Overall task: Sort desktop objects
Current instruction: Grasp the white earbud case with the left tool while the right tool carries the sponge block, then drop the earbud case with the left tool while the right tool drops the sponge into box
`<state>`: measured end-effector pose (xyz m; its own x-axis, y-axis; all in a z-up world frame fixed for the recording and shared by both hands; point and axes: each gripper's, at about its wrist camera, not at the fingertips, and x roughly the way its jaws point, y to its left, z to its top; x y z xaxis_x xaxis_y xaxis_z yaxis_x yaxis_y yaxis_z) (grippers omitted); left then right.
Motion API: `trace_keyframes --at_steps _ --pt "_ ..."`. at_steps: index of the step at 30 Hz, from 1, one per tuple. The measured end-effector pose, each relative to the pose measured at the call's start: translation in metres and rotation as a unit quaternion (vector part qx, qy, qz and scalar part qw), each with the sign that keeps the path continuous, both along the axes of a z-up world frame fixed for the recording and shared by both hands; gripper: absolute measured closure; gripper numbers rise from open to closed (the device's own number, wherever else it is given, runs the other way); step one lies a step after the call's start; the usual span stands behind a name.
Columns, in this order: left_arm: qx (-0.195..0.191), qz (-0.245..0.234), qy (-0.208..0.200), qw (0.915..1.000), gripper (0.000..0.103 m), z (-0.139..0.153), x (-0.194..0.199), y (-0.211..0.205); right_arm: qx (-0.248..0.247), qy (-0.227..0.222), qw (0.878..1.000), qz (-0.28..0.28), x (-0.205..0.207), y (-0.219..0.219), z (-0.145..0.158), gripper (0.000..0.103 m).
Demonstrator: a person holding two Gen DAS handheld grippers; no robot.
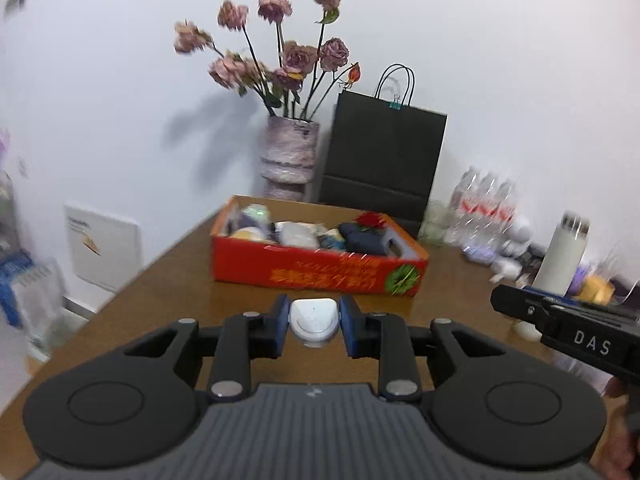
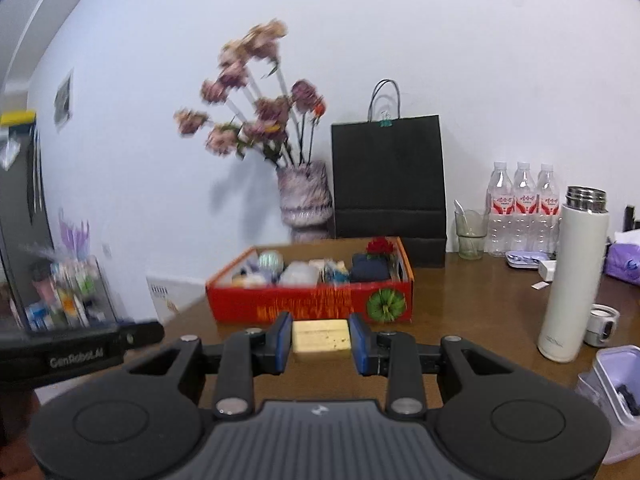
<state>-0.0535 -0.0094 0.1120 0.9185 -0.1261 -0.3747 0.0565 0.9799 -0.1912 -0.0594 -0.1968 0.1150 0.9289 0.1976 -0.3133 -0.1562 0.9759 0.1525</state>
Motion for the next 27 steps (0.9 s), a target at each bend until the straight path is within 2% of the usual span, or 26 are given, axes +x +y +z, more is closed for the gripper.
trace_keyframes --at_steps 1,4,5,8,11,13,15,17,19,21,23,24,25,27 --pt "-0.003 -0.001 -0.003 1.0000 0.076 0.007 0.010 0.002 0.007 -0.004 1.000 0.001 0.009 -0.004 0.008 0.074" --pt "0.023 0.004 -0.036 0.9991 0.076 0.033 0.045 0.000 -0.002 -0.027 1.000 -0.002 0.040 -0.011 0.032 0.074" --pt "0.019 -0.003 -0.036 0.9992 0.076 0.041 0.058 -0.001 -0.006 -0.033 0.999 -0.001 0.054 -0.013 0.041 0.074" --pt "-0.014 -0.038 -0.005 0.9992 0.076 0.058 0.109 -0.002 0.004 -0.039 0.999 0.004 0.095 -0.020 0.061 0.074" --pt "-0.011 -0.048 0.025 0.9985 0.076 0.067 0.159 -0.012 -0.006 -0.022 1.000 0.013 0.142 -0.021 0.071 0.074" --pt "-0.011 -0.064 0.056 0.9963 0.076 0.068 0.195 -0.021 -0.012 0.008 1.000 0.011 0.178 -0.022 0.072 0.074" --pt "-0.012 -0.092 0.103 0.9903 0.075 0.063 0.235 -0.030 -0.048 0.042 0.998 0.022 0.217 -0.016 0.068 0.073" --pt "-0.001 -0.092 0.148 0.9848 0.076 0.047 0.274 -0.034 -0.079 0.087 0.993 0.017 0.256 -0.009 0.056 0.074" --pt "0.013 -0.086 0.191 0.9778 0.076 0.025 0.305 -0.037 -0.084 0.141 0.986 0.023 0.291 -0.008 0.041 0.074" --pt "0.011 -0.085 0.253 0.9637 0.076 -0.004 0.335 -0.038 -0.084 0.216 0.972 0.026 0.329 -0.008 0.017 0.073" --pt "-0.008 -0.077 0.318 0.9450 0.076 -0.033 0.360 -0.037 -0.075 0.285 0.954 0.045 0.358 -0.009 -0.007 0.073" --pt "-0.012 -0.083 0.336 0.9382 0.076 -0.045 0.365 -0.038 -0.071 0.309 0.947 0.047 0.367 -0.010 -0.018 0.073" --pt "-0.009 -0.080 0.343 0.9358 0.076 -0.053 0.369 -0.039 -0.075 0.326 0.941 0.048 0.375 -0.010 -0.027 0.073" --pt "0.001 -0.067 0.340 0.9382 0.075 -0.062 0.373 -0.040 -0.090 0.347 0.932 0.052 0.385 -0.004 -0.042 0.073"
